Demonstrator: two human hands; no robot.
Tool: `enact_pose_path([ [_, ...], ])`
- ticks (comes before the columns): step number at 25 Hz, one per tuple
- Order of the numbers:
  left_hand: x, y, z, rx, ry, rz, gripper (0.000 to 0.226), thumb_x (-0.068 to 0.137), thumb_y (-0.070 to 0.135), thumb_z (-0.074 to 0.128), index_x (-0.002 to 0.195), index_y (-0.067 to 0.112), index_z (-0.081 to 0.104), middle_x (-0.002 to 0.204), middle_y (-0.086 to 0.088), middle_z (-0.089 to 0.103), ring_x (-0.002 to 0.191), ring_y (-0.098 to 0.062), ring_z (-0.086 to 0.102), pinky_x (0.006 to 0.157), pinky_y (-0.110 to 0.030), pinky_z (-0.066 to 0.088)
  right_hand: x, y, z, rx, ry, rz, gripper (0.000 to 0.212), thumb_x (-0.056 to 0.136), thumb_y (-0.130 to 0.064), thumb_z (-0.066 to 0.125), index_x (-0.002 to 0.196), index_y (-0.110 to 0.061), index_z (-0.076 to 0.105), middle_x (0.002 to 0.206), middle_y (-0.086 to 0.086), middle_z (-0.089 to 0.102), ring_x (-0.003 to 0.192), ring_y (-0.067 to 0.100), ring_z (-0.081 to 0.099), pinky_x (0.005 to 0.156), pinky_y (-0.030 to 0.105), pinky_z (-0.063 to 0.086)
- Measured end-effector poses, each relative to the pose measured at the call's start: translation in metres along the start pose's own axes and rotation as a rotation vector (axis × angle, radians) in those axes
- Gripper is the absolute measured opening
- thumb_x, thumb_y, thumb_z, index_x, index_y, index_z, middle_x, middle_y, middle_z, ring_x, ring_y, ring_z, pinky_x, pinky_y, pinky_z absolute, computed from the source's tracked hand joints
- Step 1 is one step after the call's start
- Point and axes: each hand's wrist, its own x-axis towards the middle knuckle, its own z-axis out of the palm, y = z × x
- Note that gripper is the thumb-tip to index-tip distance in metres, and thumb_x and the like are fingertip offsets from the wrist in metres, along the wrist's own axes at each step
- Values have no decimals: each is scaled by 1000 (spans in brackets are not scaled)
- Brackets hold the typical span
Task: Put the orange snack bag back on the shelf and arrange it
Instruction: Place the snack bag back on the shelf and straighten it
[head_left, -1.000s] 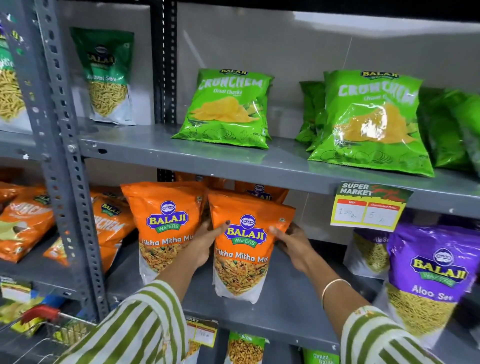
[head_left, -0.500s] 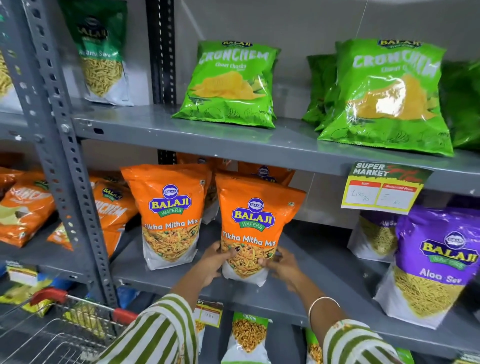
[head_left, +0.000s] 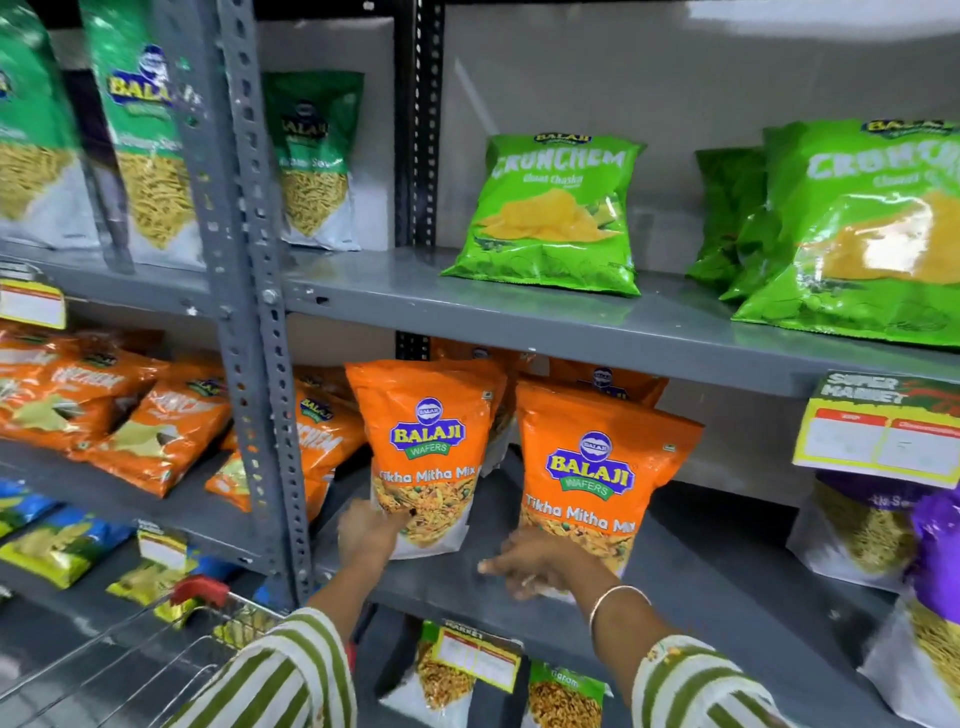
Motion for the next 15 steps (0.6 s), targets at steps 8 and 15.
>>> enact_pose_path([
  [8,34,-10,2,-238,-186,121,68,58,26,78,116,6,49,122,-18,61,111,-33,58,97,-47,47,75,-44,34,390,331,-375,78,65,1,79,129,-12,37,140,15,46,132,31,41,111,46,35],
  [15,42,-5,-29,-354,-500,38,68,75,7,69,133,10,34,136,-12,50,121,-30,49,98,-42,43,68,-43,61,453,396,-419,106,32,-34,88,124,-9,41,128,13,57,121,30,53,101,49,46],
])
